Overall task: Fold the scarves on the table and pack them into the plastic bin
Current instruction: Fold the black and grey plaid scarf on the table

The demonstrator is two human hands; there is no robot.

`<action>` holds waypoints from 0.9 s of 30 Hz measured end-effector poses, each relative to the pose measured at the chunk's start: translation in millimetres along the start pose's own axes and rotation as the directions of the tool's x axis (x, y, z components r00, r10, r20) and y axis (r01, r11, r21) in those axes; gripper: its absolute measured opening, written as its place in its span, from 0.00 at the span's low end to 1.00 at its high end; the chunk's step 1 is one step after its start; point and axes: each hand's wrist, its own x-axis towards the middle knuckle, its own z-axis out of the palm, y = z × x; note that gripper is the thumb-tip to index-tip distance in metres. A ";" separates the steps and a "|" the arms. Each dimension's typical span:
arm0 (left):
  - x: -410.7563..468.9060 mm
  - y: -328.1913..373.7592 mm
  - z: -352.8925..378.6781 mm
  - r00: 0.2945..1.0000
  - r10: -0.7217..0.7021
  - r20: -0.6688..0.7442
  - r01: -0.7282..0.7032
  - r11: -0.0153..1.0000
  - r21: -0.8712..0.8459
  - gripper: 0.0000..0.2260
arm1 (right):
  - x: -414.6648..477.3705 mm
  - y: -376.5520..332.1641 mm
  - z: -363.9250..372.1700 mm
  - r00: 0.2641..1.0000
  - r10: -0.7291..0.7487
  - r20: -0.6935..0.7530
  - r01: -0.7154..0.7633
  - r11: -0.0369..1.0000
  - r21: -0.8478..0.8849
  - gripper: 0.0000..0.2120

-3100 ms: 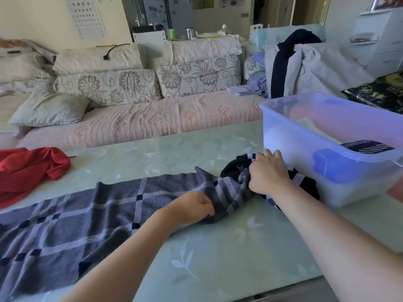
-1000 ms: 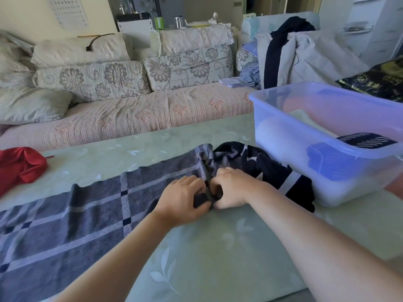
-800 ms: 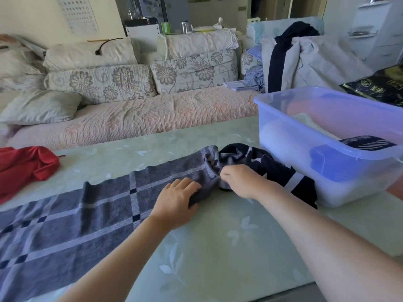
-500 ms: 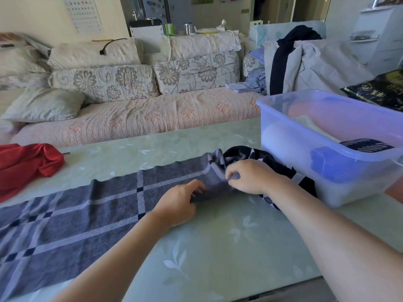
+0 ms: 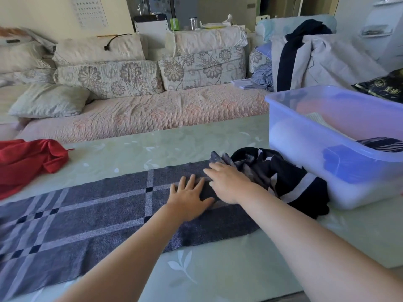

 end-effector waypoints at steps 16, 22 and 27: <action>11.5 -23.7 15.7 0.980 0.067 -0.189 -0.092 0.987 -0.128 0.32 | 26.5 13.2 10.1 0.988 0.142 0.058 -0.137 0.986 -0.091 0.30; -33.7 -100.4 -0.9 0.953 -0.085 -0.292 0.026 0.980 -0.199 0.27 | 34.3 -68.3 0.2 0.997 -0.038 0.063 0.039 0.999 -0.015 0.30; -92.4 -185.7 -4.1 0.939 -0.213 -0.271 0.166 0.969 -0.185 0.26 | 42.3 -151.1 0.4 0.983 -0.155 0.099 0.149 0.987 0.068 0.29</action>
